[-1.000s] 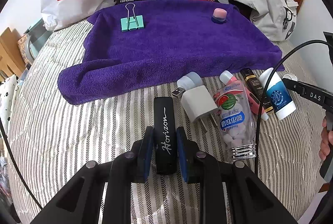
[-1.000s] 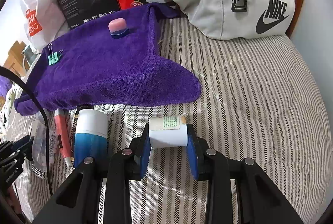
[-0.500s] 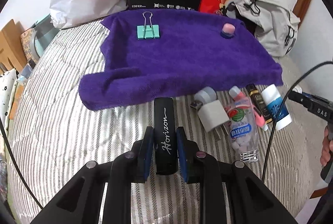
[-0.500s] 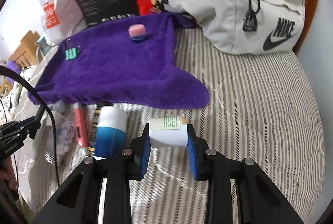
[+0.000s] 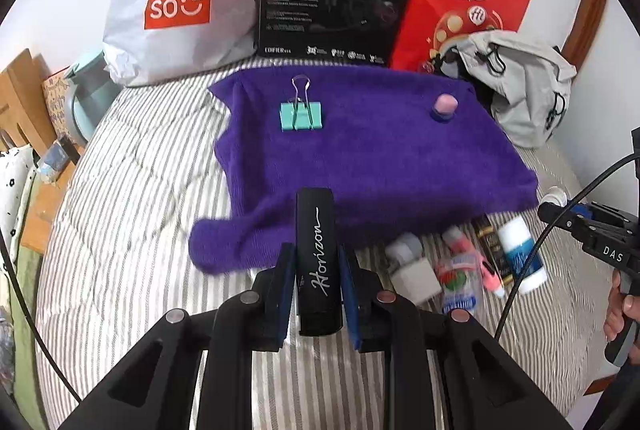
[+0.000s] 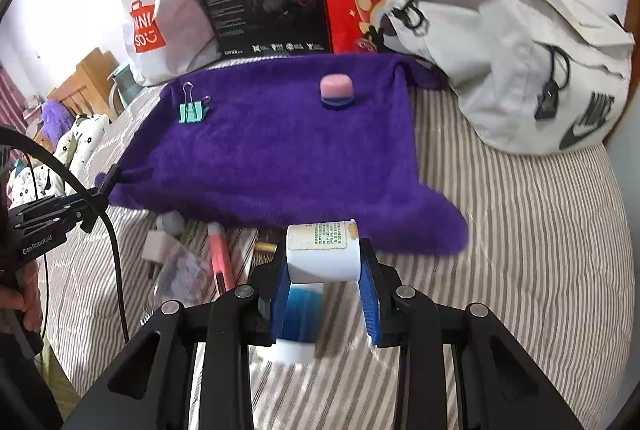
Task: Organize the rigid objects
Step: 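Place the white cylinder beside the pink container with the right gripper while the left carries the power bank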
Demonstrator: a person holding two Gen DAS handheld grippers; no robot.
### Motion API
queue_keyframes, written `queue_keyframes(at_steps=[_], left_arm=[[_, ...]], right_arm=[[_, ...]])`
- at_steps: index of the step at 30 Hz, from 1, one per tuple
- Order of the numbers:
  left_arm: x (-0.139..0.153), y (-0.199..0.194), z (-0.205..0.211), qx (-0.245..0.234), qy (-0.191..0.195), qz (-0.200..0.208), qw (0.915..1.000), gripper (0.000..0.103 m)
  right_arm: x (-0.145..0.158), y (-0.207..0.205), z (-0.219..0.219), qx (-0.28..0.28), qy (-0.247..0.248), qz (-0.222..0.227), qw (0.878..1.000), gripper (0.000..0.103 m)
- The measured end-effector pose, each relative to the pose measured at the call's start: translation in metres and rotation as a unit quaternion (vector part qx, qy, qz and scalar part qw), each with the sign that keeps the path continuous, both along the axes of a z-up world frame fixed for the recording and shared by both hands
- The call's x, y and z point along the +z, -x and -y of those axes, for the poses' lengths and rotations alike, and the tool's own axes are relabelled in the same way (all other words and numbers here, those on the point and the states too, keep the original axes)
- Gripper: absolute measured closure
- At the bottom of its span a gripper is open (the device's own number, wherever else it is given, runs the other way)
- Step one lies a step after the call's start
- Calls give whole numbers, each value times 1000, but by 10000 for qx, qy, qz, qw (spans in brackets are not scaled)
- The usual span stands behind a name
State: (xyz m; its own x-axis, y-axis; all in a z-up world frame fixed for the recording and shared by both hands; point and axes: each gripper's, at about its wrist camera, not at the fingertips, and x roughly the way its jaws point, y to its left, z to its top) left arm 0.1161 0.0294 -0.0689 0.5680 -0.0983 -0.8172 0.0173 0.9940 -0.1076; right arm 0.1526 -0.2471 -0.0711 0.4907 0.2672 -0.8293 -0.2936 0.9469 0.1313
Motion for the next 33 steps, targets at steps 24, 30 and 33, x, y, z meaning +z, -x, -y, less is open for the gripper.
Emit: queue_keyframes(at_steps=[24,30,33], left_arm=[[-24,-92,-16,179,-72,-289,9994,82],[-33,-103,-19,200,-51,-380,9991,82],[-34,-106,-17,179,-80,-392,9990,82]], right_arm=[[-32,-129,-26,364,393,-142,9985,71],[-49,-144,-35,461,549,-215,9972,71],[-49,-144,-35,497,563,-175,9970,71]])
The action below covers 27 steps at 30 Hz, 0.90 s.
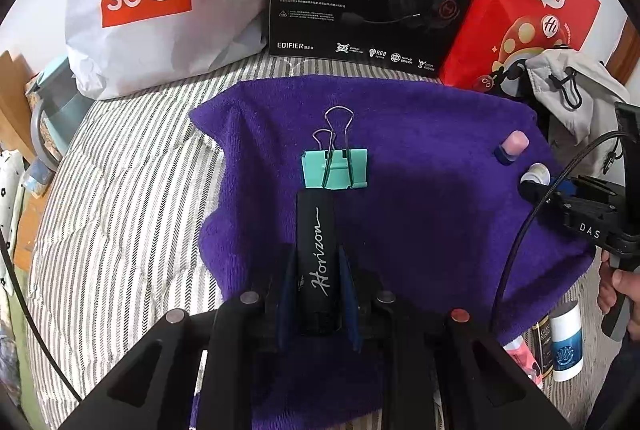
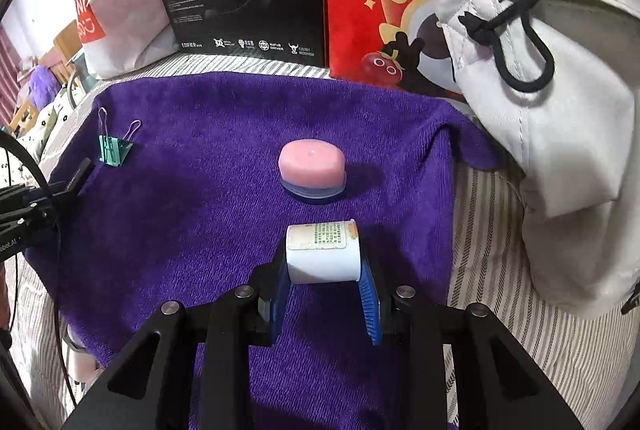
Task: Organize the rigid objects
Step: 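Place the white cylinder beside the pink container with the right gripper while the left carries the power bank, then lower the power bank onto the purple towel and open the left gripper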
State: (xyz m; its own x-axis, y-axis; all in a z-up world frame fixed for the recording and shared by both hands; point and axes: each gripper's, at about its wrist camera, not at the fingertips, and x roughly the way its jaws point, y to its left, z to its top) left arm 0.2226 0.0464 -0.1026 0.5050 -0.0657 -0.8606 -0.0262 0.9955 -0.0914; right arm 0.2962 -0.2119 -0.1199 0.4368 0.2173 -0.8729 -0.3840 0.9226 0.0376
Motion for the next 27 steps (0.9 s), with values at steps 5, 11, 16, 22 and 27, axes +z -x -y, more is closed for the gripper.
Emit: queue_keyframes(at_steps=[5,11,16,22,27], left_arm=[[-1,-6,2,7,-74,-27,10000,82],[-6,-12,6,-50,-194,-132,9997,82],[-9,-14,11,-73,-396,-166,9991,82],[-9,-14,15,-92,-503,-225,9984,81],[-9,-10,16,-83,-518,-263,9983,81]], right_arm=[[-2,5,-1,178,83,66,9998,68],[-2,12,-2,314,72,-43,9995,51],[2,25,2,324,137,-114,9993,51],[15,42,17,211,-93,-119,9997,51],[30,62,24,148,-172,6,9997,51]])
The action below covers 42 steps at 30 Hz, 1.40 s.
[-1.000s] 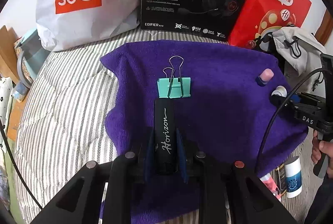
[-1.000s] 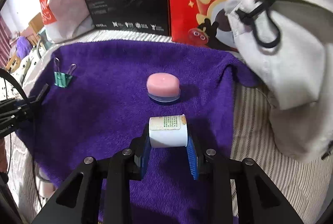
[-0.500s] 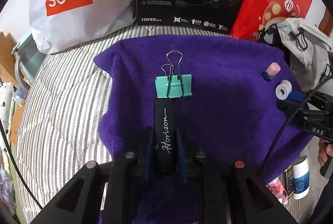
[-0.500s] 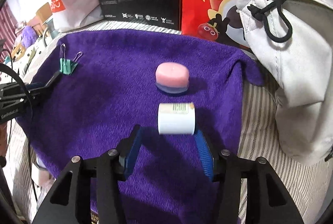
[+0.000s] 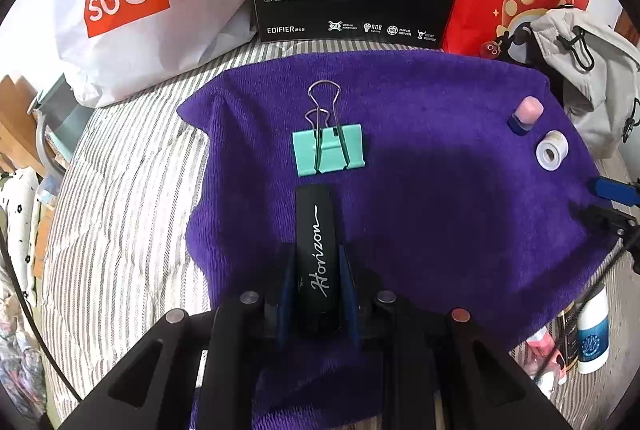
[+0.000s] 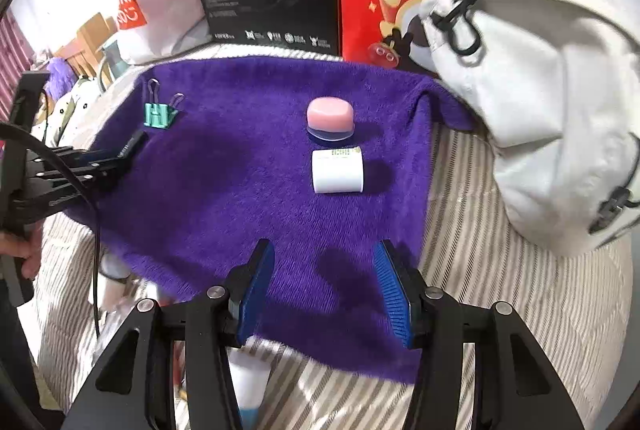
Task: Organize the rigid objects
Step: 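Lower the power bank onto the purple towel and open the left gripper, then grasp the white cube charger with the left gripper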
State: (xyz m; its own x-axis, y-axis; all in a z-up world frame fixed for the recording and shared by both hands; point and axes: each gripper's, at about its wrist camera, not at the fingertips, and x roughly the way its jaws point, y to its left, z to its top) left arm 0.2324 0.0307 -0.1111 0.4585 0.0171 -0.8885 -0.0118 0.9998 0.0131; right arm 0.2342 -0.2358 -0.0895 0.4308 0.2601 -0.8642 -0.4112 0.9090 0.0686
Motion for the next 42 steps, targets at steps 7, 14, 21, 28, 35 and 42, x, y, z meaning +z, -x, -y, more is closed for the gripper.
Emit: queue_keyframes(at_steps=[7,14,21,28,35,42], left_arm=[[1,12,2,-14,-15,-86,10000,80],[14,31,0,114,36,0,9999,80],[43,74,20,-87,190,304,9993,80],[34,110,54,-207,720,232,9969,80],[22,116,68,-135,934,85,9955,80],[17,112,79,-87,674,-34,9977,77]], right_arm=[[9,27,9,-84,-208,-17,9997,51],[15,56,21,-212,-321,-63,9992,51],[12,85,33,-386,-434,-188,9981,51],[13,107,32,-351,-576,-281,9973,51],[10,120,31,-167,-562,-354,9976,50],[1,123,36,-215,-593,-443,9970,50]])
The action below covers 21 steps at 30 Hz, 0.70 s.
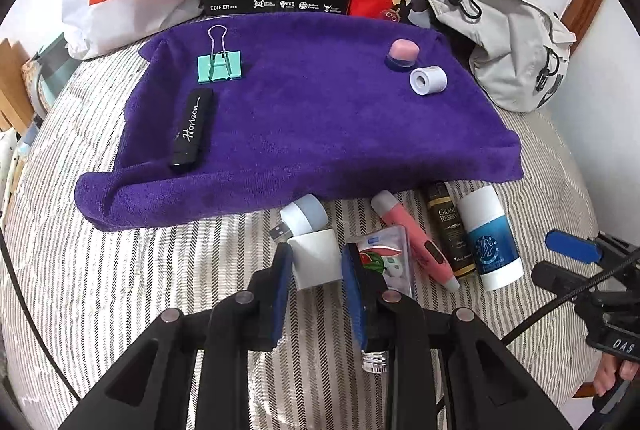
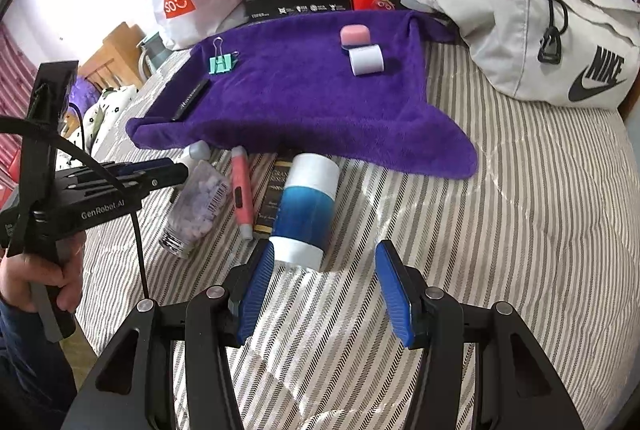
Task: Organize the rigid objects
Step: 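Grasp the white cube charger with the left gripper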
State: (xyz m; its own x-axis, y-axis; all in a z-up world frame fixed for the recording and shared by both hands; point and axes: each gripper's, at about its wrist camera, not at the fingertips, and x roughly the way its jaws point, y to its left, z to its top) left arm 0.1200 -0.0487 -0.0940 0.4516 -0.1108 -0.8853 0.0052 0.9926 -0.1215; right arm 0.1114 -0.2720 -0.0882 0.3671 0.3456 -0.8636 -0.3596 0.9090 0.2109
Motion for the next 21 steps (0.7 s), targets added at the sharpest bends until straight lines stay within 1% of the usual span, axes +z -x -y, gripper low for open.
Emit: queue_keyframes(at_steps=[2,7,13,16,17,19,21], left_arm=[[-1,-2,1,-15,-42,-51,10000,74],[-6,-7,11,0,-343,-109,9994,74],[-20,-13,12,11,-461,-206,9987,73],[-20,-11,15,-76,-565,-100,9983,74],[-20,-10,15,-111,-574,-90,9982,75],[-19,-8,12,-127,-553,-98,9983,75],[-19,-6,9,-99,-604,-112,9981,75]], right_arm=[[-2,0,1,-12,-25,-35,10000,50],[-6,-2,2,-12,-31,-76,10000,50],[-6,-6,2,-107,-54,-65,9999,50],[-5,-10,-2,-178,-158,-36,9997,50],[-5,-11,-5,-179,-189,-15,9997,48],[-10,-15,-13,-212,-133,-25,9997,46],[-16,-19,-20,-190,-110,-65,9997,46]])
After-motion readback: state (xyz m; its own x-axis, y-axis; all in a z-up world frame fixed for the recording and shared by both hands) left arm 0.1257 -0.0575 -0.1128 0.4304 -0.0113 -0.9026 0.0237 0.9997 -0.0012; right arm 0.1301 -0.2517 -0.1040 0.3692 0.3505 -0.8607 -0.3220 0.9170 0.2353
